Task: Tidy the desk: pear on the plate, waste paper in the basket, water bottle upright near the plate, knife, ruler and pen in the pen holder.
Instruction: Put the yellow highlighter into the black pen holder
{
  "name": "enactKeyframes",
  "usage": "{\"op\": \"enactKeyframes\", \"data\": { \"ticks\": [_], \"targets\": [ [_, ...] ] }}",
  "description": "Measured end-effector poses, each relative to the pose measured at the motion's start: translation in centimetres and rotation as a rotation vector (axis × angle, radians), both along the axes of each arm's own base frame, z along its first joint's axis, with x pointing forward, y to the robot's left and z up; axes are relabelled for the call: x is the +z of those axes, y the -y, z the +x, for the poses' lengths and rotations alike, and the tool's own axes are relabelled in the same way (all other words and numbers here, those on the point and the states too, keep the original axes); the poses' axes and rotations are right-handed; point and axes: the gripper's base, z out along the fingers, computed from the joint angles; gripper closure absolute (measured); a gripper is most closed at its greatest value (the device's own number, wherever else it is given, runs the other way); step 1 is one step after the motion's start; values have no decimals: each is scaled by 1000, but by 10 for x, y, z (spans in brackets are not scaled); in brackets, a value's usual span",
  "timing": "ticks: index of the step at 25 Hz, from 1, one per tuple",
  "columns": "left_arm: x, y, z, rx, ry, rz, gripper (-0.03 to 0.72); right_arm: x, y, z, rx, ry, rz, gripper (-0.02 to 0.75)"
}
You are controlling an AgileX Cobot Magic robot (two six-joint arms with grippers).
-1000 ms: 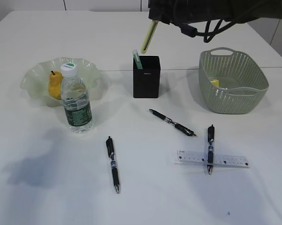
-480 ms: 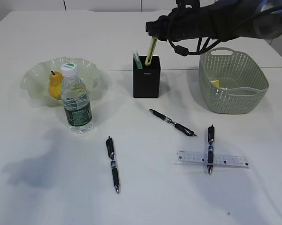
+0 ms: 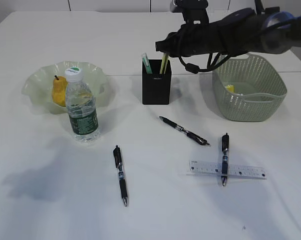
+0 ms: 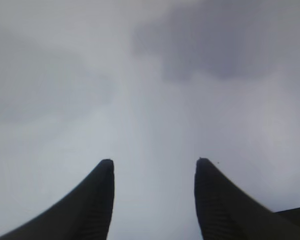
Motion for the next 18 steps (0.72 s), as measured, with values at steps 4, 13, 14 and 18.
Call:
{"op": "enactKeyframes", "data": {
  "ticks": [4,13,14,18],
  "targets": [
    [0,0,0,2,-2,-4,328,-5,0,1,0,-6,-6,600],
    [0,1,0,4,-3,-8,331,-5,-1,0,9,-9,-5,480],
    [0,1,0,4,-3,-8,331,-5,-1,0,12,-12,-2,477],
    [0,1,-1,5,-11,-11,331,-5,-3,-1,31,-22,7,474]
  ]
}}
